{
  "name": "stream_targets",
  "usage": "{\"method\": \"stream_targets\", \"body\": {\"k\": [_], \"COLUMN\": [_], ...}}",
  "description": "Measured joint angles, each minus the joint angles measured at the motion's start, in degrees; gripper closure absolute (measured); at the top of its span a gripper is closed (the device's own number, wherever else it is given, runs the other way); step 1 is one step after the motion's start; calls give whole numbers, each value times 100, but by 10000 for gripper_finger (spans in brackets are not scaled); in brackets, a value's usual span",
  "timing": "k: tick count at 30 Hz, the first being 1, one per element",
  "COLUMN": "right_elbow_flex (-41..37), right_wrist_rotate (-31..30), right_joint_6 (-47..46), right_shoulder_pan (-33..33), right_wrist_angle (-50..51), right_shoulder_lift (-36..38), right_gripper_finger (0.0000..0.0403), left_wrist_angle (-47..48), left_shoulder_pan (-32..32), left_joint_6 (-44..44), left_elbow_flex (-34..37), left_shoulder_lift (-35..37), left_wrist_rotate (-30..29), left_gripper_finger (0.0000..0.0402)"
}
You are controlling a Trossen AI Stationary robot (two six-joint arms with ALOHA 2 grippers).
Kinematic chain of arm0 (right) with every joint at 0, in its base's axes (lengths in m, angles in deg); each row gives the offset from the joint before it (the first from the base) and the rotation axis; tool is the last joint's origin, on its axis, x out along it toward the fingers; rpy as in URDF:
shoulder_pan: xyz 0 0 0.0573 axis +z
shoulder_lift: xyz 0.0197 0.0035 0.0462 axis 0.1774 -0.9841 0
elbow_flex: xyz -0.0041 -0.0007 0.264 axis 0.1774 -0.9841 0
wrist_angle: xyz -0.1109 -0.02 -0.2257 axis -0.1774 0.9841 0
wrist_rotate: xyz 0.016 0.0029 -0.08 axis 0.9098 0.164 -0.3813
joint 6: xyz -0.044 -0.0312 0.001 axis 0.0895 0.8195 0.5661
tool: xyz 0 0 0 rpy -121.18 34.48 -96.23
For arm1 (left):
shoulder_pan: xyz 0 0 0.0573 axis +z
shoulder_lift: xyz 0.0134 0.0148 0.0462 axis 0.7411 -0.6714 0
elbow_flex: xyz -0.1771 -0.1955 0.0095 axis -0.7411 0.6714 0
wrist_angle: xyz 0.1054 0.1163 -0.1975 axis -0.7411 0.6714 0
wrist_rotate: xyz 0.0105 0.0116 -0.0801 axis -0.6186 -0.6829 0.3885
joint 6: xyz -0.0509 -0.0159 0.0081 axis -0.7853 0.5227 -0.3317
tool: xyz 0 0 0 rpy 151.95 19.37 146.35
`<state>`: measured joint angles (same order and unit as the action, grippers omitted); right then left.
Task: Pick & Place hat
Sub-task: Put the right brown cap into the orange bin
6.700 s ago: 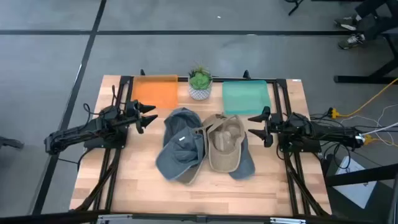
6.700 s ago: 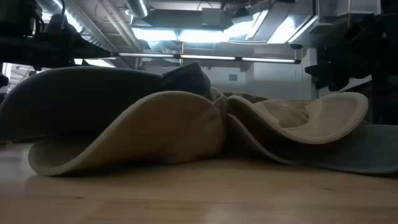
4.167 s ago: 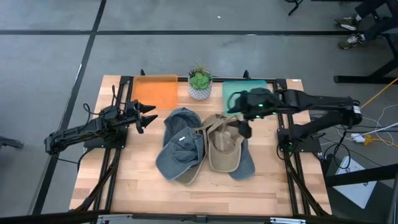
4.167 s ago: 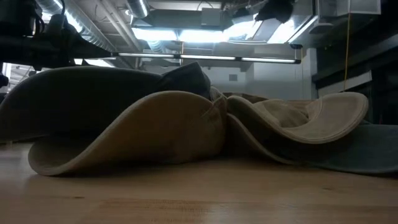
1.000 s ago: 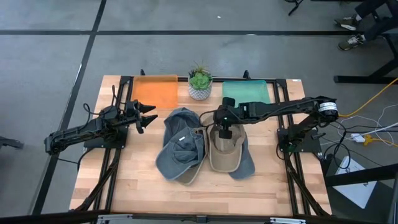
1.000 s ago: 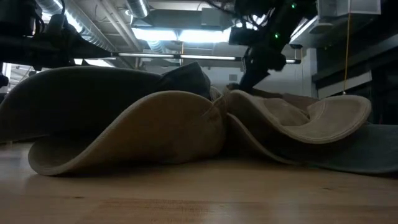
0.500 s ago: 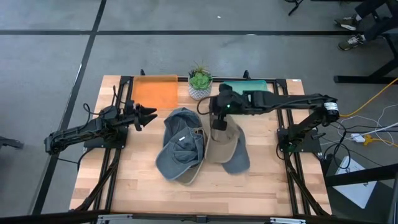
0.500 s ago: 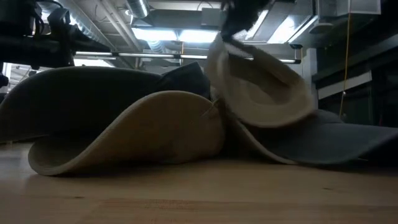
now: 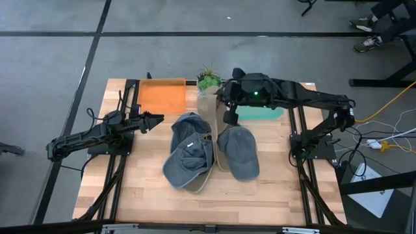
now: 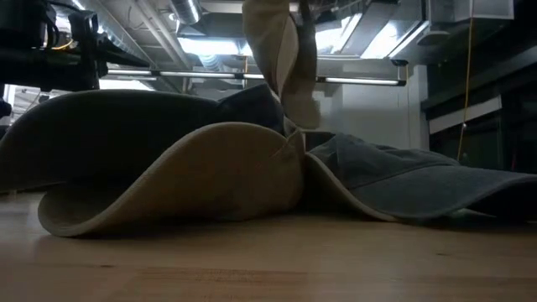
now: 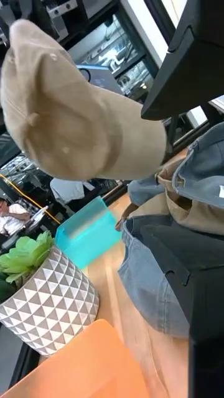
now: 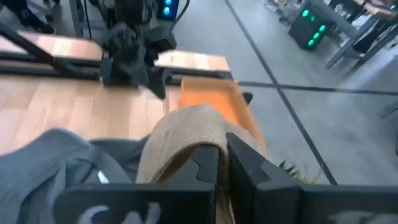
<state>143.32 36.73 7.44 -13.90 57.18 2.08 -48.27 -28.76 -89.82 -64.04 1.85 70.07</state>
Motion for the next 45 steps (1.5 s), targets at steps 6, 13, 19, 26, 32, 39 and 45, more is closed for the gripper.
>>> {"method": "stream_targets", "body": {"k": [6,13,19,26,32,39,45], "right_elbow_flex": [185,231,231,231,231,231,231], "right_wrist_rotate": [6,350,476,670,680,1184,1535], "right_joint_6": [-7,103,140,288,289,290,130], "right_shoulder_pan": [17,17,20,15,17,15,17], "right_wrist_angle": [-32,-229,-401,-622,-632,-795,-826], "right_shoulder_lift": [0,0,0,44,44,179,382], "right_gripper_finger": [376,388,380,388,380,387,383], "left_wrist_angle": [-319,-1505,-2521,-2493,-2488,-2485,-2494], "left_shoulder_pan": [0,0,0,0,0,-3,0], "left_joint_6": [-371,-32,693,1131,2020,2445,2149], "left_elbow_flex": [0,2,-53,-614,-1487,-2671,-3460], "left_shoulder_lift": [2,-96,-424,-1244,-2404,-3746,-4468], "left_wrist_rotate": [-34,31,357,359,763,1873,1935], "left_gripper_finger": [119,119,119,119,119,119,119]}}
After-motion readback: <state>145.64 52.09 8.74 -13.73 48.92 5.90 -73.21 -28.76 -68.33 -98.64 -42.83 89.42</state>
